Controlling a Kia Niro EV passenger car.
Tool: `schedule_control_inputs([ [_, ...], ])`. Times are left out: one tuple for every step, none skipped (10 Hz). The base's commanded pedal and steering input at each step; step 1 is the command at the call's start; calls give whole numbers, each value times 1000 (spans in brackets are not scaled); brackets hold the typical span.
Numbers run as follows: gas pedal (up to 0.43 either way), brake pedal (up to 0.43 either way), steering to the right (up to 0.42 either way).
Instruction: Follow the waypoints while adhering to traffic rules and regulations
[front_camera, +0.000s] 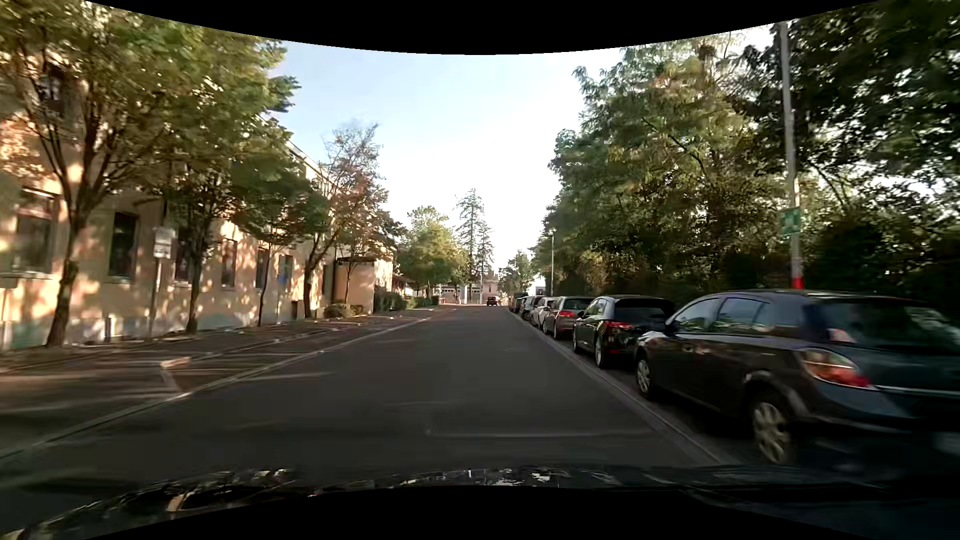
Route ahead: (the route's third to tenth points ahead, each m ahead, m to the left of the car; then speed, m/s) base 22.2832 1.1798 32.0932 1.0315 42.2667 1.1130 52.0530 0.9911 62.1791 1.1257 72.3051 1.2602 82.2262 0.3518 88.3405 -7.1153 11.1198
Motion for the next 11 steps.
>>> schedule_control_inputs([
  [0, 0, 4],
  [0, 0, 4],
  [0, 0, 4],
  [0, 0, 3],
  [0, 0, 1],
  [0, 0, 1],
  [0, 0, 0],
  [0, 0, 0],
  [0, 0, 0],
  [0, 0, 0],
  [0, 0, 0],
])
